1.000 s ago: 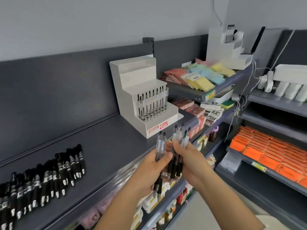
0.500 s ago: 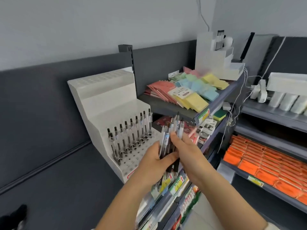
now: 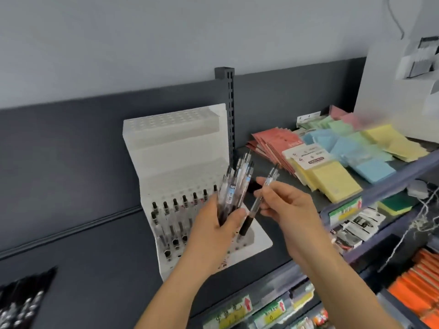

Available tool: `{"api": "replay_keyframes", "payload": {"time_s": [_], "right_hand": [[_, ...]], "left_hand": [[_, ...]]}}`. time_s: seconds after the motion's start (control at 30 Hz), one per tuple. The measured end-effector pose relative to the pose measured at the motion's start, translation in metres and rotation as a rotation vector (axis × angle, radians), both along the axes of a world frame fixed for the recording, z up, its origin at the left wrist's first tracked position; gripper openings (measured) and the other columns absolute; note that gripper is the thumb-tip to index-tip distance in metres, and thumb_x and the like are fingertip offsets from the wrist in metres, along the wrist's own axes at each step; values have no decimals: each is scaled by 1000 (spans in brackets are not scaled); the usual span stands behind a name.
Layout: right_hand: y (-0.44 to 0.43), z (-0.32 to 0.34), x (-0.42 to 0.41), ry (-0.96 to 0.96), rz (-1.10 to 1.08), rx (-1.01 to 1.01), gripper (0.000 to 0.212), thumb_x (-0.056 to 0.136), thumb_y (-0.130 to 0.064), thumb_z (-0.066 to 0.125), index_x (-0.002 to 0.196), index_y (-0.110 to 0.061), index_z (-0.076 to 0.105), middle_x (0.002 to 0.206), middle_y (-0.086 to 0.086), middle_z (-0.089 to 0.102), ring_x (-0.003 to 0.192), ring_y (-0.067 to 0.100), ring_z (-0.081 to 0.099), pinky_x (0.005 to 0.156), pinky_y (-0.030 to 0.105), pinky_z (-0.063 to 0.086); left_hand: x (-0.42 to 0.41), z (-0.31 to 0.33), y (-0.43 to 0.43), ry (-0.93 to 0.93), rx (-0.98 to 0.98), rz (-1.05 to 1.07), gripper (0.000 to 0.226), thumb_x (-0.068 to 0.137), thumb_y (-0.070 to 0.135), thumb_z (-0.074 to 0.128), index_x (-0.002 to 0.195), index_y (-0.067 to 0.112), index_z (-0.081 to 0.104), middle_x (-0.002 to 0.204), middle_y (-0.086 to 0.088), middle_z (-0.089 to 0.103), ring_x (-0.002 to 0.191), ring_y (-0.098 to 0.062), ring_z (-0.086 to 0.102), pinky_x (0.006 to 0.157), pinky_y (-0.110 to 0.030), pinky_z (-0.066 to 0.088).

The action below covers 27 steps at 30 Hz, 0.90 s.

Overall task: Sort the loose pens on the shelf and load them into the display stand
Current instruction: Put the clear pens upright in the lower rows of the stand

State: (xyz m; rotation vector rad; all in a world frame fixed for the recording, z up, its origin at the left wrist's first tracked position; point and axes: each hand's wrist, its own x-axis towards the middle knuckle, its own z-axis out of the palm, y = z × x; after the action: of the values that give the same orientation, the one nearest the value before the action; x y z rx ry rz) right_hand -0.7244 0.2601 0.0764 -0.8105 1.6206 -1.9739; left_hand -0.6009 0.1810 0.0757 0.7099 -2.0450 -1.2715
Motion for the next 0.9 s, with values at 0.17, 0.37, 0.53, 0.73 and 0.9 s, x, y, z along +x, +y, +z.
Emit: {"api": "replay_keyframes", "payload": {"time_s": [0.17,0.37,0.53,0.73,0.9], "right_hand": [[-11,7,-26,55,77,-62,13,83,-10,68,95,-8,66,77,4,72,68,8,63,60,14,49],[-32,7,2,258,257,-65,11,82,-14,70,81,-24,66,75,-7,71,71,7,67,71,21,54],[-50,3,40,404,318,-37,14,84,-20,68,82,-33,64,76,-20,67,78,-3,63,75,12,49],[-66,-2,61,515,305,57,6,89,-22,63,91,-28,65,82,-21,64,82,-3,61,80,15,47],[-74,-7,71,702,330,245,17,90,-25,61,103,-19,69,87,-14,64,79,-2,58,76,10,45]], "left_hand": [[25,11,10,55,-3,348,12,87,33,59,96,25,55,71,7,61,52,0,53,47,-10,39],[73,3,22,162,132,720,19,86,31,61,94,14,60,61,-3,64,49,-17,53,43,-30,44],[102,-11,32,213,260,835,11,89,25,60,93,16,57,61,1,64,57,-12,58,55,-26,48],[118,-15,31,190,323,821,13,88,28,61,90,17,56,64,2,66,53,-6,60,53,-29,45],[131,-19,22,213,358,772,12,87,30,63,91,20,58,65,3,67,57,-8,61,58,-28,48]]}}
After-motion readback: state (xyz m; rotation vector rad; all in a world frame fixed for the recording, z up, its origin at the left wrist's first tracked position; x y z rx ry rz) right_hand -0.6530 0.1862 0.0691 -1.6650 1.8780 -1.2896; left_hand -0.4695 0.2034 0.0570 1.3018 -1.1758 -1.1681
